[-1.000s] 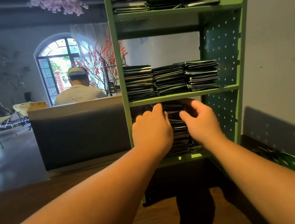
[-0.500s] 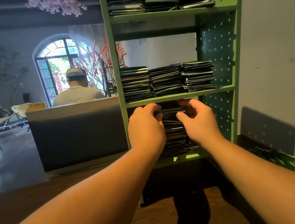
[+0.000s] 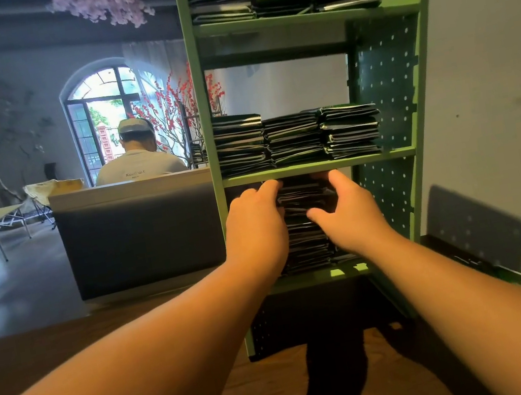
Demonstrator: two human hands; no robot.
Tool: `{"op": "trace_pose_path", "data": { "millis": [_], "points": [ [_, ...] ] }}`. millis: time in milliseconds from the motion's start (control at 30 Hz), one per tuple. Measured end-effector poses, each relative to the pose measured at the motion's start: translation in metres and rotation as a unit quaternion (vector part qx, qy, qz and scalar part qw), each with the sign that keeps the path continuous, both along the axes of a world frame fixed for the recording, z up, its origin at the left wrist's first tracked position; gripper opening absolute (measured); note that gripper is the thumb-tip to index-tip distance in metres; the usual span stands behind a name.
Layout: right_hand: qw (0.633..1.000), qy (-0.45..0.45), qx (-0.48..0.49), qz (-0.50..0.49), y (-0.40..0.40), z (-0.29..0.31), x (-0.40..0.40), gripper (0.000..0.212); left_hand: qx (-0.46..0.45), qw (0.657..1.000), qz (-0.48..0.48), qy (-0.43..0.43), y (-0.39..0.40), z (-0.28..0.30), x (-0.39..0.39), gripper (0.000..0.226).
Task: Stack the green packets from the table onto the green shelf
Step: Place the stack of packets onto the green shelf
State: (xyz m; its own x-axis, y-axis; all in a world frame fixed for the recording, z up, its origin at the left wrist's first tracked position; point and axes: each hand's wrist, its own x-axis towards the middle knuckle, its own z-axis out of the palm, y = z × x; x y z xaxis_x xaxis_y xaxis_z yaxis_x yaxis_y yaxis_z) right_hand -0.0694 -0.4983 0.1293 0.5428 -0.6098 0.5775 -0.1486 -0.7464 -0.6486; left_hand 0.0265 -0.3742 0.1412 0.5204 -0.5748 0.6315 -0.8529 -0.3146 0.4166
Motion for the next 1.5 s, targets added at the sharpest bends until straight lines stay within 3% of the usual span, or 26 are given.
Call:
{"op": "trace_pose_path", "data": {
  "millis": [167, 367, 600, 867, 1200, 1400, 1500],
  "points": [
    [1.0, 0.01, -0.017, -0.021, -0.004, 0.0, 0.0, 0.028, -0.003, 1.0, -0.001, -0.007, -0.001, -0.001, 0.0, 0.044],
    [1.0, -0.01, -0.002, -0.019, -0.008, -0.004, -0.007, 0.042, -0.01, 1.0, -0.013, -0.021, -0.002, -0.004, 0.001, 0.041],
    [0.999, -0.038, 0.019, 0.009, -0.003, -0.004, -0.005, 0.029, -0.022, 0.999, -0.008, -0.025, -0.006, -0.006, 0.004, 0.038],
    [0.995, -0.069, 0.052, -0.052, -0.006, -0.003, 0.0, 0.015, -0.039, 0.999, 0.001, -0.018, -0.01, -0.006, 0.003, 0.035],
    [0.989, -0.115, 0.087, -0.017, -0.009, -0.011, -0.005, 0.037, -0.06, 0.998, 0.003, -0.01, -0.012, -0.008, 0.001, 0.035],
    [0.986, -0.142, 0.088, 0.01, -0.003, -0.009, -0.005, 0.019, -0.065, 0.998, 0.003, 0.002, -0.011, -0.007, -0.001, 0.034],
    [0.986, -0.137, 0.099, -0.002, -0.002, -0.007, -0.003, 0.022, -0.068, 0.998, 0.008, 0.007, -0.012, -0.008, -0.002, 0.033]
  ]
}}
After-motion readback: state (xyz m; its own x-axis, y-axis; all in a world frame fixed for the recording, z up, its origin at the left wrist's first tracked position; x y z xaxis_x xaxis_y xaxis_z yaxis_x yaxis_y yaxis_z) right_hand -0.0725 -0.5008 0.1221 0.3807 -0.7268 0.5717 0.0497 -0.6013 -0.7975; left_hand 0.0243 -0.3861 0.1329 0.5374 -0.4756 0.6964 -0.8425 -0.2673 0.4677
